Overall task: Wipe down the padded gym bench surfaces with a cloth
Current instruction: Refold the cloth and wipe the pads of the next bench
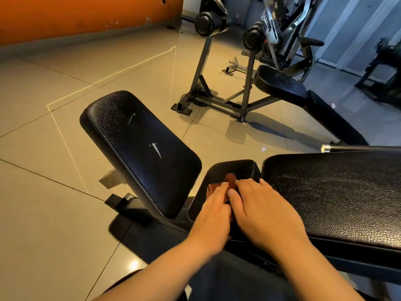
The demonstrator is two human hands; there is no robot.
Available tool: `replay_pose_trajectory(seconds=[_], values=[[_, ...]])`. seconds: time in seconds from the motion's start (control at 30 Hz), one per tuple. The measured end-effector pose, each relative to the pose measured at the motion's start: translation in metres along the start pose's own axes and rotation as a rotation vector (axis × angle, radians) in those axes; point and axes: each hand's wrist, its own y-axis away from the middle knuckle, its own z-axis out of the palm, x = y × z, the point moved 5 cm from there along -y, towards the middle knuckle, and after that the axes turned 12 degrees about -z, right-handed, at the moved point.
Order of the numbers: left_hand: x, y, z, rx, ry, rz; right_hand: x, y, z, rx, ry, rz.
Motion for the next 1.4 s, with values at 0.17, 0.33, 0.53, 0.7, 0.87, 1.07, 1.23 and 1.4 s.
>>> replay_pose_trajectory(seconds=[0.17,0.33,0.53,0.7,0.87,1.07,1.23,1.4], values=[[0.009,0.004,-0.014,-0.036,0.515,-0.01,-0.003,0.002,0.002,-0.222,-0.042,0.061],[0.002,-0.005,-0.026,0.147,0.425,0.037,-0.022,0.0,0.017,-0.245,0.083,0.233],[-0.017,-0.005,-0.024,0.409,0.176,0.059,-0.002,-0.031,0.022,-0.192,0.082,0.261],[-0.023,-0.003,-0.025,0.561,0.171,0.019,-0.016,-0.056,0.037,-0.203,-0.108,-0.008],[-0.032,-0.006,-0.023,0.625,0.188,0.003,0.021,-0.079,0.037,-0.323,-0.103,0.034],[-0.032,-0.007,-0.024,0.633,0.218,-0.024,-0.007,-0.082,0.047,-0.406,-0.163,-0.094],[-0.029,-0.007,-0.022,0.62,0.213,-0.032,0.02,-0.108,0.049,-0.367,-0.025,0.028],[-0.029,-0.006,-0.022,0.611,0.229,-0.043,0.003,-0.113,0.065,-0.421,-0.069,-0.077]])
